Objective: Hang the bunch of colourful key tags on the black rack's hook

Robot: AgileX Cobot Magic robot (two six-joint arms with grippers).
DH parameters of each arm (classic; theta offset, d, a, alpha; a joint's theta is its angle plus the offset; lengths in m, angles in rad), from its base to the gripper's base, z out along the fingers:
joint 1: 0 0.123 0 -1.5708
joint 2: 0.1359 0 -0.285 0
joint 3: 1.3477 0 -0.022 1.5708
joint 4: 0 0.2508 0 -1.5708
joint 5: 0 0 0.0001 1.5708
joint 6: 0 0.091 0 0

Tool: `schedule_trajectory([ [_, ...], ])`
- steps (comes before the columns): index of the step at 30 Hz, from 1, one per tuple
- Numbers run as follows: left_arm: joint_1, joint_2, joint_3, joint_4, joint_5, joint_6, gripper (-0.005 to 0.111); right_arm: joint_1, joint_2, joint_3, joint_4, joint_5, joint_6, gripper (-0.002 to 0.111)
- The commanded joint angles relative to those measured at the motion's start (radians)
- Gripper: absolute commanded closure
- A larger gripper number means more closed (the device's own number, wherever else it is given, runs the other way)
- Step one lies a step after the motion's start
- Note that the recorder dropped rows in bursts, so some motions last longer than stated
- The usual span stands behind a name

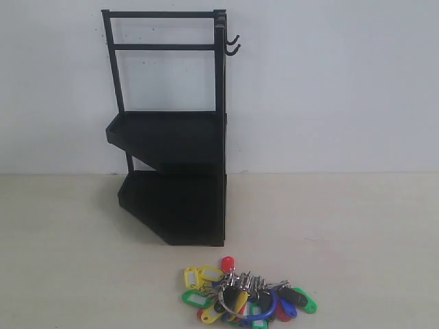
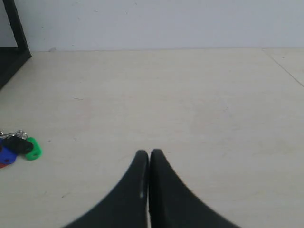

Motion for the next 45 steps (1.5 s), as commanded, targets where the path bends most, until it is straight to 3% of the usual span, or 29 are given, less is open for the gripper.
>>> schedule_trajectory([
  [1,0.003,0.004,-0.002,-0.007,-0.007,0.000,0.102,-0.004,-0.005,-0.001,-0.003,-0.021,-0.014,0.108],
  [10,0.003,0.004,-0.002,-0.007,-0.007,0.000,0.102,-0.004,-0.005,-0.001,-0.003,-0.217,-0.010,0.108],
  [26,0.003,0.004,-0.002,-0.007,-0.007,0.000,0.102,-0.004,-0.005,-0.001,-0.003,-0.822,0.000,0.108],
  [34,0.003,0.004,-0.002,-0.007,-0.007,0.000,0.102,-0.004,-0.005,-0.117,-0.003,-0.737,-0.009,0.108],
  [39,0.003,0.004,-0.002,-0.007,-0.007,0.000,0.102,-0.004,0.104,-0.296,-0.003,-0.383,-0.031,0.108],
  [45,0.003,0.004,-0.002,-0.007,-0.007,0.000,0.102,-0.004,0.346,-0.443,-0.003,-0.112,-0.039,0.108],
])
